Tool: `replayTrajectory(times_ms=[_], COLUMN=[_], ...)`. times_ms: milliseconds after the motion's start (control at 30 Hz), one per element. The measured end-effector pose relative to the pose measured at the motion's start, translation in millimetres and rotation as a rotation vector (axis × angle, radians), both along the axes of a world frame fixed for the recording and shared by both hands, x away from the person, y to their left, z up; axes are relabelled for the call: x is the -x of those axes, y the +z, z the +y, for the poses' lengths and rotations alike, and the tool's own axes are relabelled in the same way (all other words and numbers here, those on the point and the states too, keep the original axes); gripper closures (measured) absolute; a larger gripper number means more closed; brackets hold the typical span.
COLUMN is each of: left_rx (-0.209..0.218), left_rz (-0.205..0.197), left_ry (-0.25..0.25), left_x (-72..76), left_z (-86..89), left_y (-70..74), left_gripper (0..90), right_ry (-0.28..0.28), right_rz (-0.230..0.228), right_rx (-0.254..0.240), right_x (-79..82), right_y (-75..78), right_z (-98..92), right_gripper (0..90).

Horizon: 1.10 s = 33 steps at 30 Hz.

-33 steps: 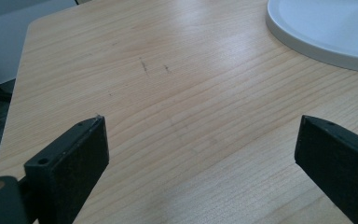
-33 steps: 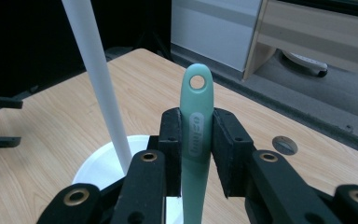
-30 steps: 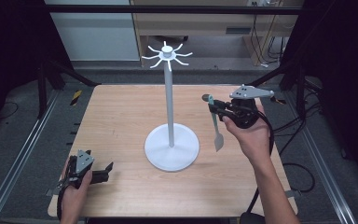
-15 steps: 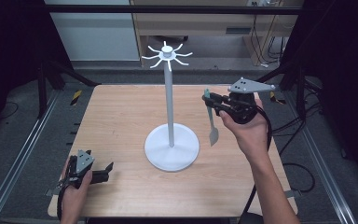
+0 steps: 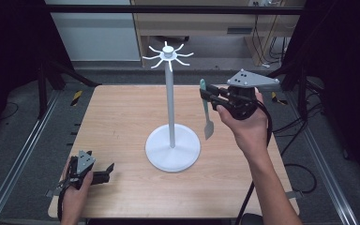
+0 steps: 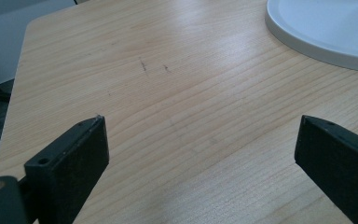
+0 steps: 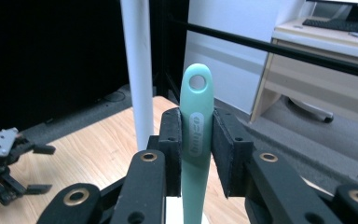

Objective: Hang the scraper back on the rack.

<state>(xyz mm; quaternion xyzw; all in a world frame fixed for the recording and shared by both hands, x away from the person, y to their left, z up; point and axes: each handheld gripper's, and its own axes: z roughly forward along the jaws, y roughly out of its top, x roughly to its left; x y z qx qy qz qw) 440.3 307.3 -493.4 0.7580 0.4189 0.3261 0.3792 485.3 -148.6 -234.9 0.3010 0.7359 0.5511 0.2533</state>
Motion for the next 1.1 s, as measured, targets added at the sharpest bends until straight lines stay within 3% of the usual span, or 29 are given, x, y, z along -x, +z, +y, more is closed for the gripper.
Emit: replayTrajectory(times_ms=[300,567,1100], left_rx=[-0.001,-0.001,-0.001], left_rz=[0.002,0.007,0.007], left_ry=[-0.004,-0.008,-0.011], left_x=[-0.4,-0.5,-0.5], left_z=[-0.1,-0.7,-1.4], left_y=[-0.2,-0.5,-0.5], left_gripper=[2.5,2.6,2.6], right_ry=[0.015,0.027,0.039], right_rz=[-0.039,-0.062,-0.068], right_rx=[-0.005,-0.037,-0.066], right_x=[4.5,5.7,6.5], right_y=[19.2,31.8,36.7], right_z=[9.6,13.8,15.4], right_gripper=[74.2,74.2,74.1])
